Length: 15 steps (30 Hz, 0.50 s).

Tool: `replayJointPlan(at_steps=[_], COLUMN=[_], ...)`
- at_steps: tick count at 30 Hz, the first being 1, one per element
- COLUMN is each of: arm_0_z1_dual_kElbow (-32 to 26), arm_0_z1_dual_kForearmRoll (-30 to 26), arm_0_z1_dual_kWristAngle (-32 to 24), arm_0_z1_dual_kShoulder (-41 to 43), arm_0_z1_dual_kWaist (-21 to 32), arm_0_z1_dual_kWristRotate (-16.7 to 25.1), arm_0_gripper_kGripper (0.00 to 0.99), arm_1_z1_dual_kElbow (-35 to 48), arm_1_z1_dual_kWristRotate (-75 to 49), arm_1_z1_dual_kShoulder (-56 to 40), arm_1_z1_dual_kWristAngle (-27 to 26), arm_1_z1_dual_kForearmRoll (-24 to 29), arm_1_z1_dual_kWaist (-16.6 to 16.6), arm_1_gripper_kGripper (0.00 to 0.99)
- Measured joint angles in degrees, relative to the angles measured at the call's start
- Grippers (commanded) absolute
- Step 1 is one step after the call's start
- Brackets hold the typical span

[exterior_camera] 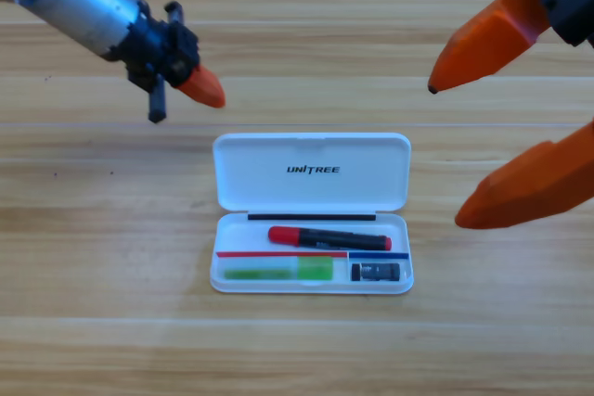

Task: Clean up eraser and pencils

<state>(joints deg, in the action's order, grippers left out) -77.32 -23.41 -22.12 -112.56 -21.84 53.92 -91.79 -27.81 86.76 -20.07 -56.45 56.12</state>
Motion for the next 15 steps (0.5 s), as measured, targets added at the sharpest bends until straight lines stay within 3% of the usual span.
replayJointPlan(at_steps=[15], arm_0_z1_dual_kElbow=[0.0], arm_0_z1_dual_kForearmRoll=[0.0], arm_0_z1_dual_kWristAngle=[-1.53], arm_0_z1_dual_kShoulder=[-2.28], arm_0_z1_dual_kWaist=[-1.02], arm_0_z1_dual_kWristRotate=[-0.7], arm_0_gripper_kGripper=[0.0], arm_1_z1_dual_kElbow=[0.11], arm_1_z1_dual_kWristRotate=[0.0], arm_1_z1_dual_kShoulder=[0.0], arm_1_z1_dual_kWristAngle=[-0.9], arm_1_z1_dual_kForearmRoll=[0.0], arm_1_z1_dual_kWaist=[0.0], arm_1_gripper_kGripper=[0.957])
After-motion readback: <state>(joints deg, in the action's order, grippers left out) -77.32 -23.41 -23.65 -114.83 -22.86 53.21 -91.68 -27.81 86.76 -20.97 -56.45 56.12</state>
